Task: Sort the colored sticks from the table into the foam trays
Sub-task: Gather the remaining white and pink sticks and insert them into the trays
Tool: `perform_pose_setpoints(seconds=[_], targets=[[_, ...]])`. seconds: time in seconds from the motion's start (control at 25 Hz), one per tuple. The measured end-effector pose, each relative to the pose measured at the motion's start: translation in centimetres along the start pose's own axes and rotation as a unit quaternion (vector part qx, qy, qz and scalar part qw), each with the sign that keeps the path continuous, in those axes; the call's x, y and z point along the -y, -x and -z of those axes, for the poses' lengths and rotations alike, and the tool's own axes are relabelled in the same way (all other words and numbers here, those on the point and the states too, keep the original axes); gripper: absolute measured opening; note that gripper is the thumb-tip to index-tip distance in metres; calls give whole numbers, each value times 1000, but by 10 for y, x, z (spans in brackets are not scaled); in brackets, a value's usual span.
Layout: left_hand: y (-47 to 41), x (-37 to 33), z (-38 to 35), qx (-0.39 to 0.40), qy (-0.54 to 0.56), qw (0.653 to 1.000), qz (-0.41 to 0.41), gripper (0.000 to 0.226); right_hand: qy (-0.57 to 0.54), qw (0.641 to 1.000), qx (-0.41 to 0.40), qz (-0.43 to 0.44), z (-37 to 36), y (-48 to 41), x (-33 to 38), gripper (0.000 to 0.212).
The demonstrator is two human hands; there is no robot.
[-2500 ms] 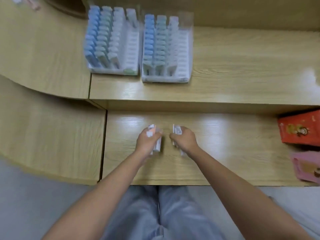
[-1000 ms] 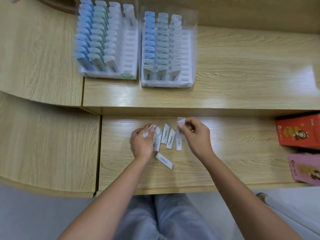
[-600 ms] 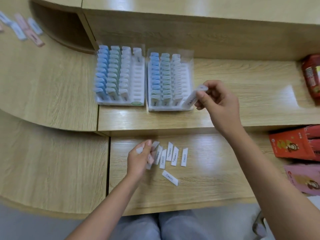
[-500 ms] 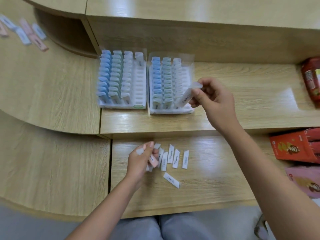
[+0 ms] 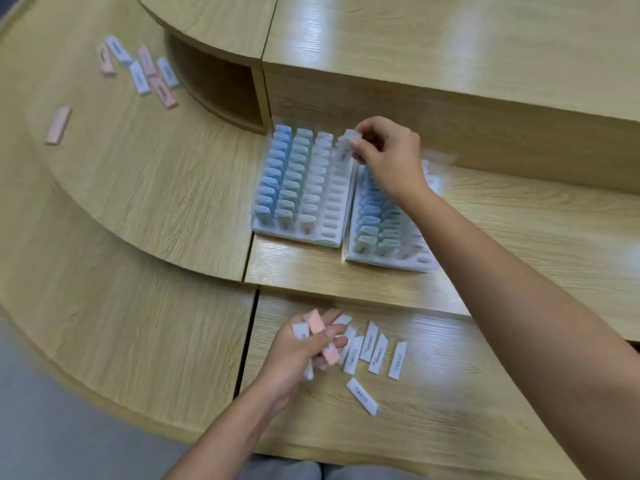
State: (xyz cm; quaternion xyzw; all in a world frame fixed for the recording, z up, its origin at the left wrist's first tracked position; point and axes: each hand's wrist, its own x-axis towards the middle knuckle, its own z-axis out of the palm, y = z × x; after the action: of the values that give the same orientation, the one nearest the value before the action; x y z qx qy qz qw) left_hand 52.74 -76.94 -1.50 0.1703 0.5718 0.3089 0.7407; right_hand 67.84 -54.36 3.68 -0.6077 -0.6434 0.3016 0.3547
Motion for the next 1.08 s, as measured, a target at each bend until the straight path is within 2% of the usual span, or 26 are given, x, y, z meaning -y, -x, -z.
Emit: perform_pose_setpoints(seconds=[0.16,0.4,0.52,0.68,0.76,0.84,0.92,1.08], targets=[[-2,-3,8,-17,16,1000,-20,23,111,993,-3,41,-13,-9,-1,17],[-5,-16,2,-24,35,999,-25,23,285,951,12,122,-19,-12,-12,20],[-4,-16,3,-32,33,998,-41,30,336,934,49,114,-20,-13,-3,23],[0,-15,1,-55,2,995,-85,27,202,973,27,109,6,33,23,22],[2,-15,-2,-60,-11,993,-100,24,139,982,83,93,18,86,33,17],[3,-13,-5,-47,-25,993,-104,20,130,975,173,44,14,139,28,21],[3,-8,-8,-19,-50,993,-101,17,129,965,227,-33,2,176,12,27],[2,8,-13,-7,-121,990,-78,14,3,958,233,-167,-10,205,-19,7]])
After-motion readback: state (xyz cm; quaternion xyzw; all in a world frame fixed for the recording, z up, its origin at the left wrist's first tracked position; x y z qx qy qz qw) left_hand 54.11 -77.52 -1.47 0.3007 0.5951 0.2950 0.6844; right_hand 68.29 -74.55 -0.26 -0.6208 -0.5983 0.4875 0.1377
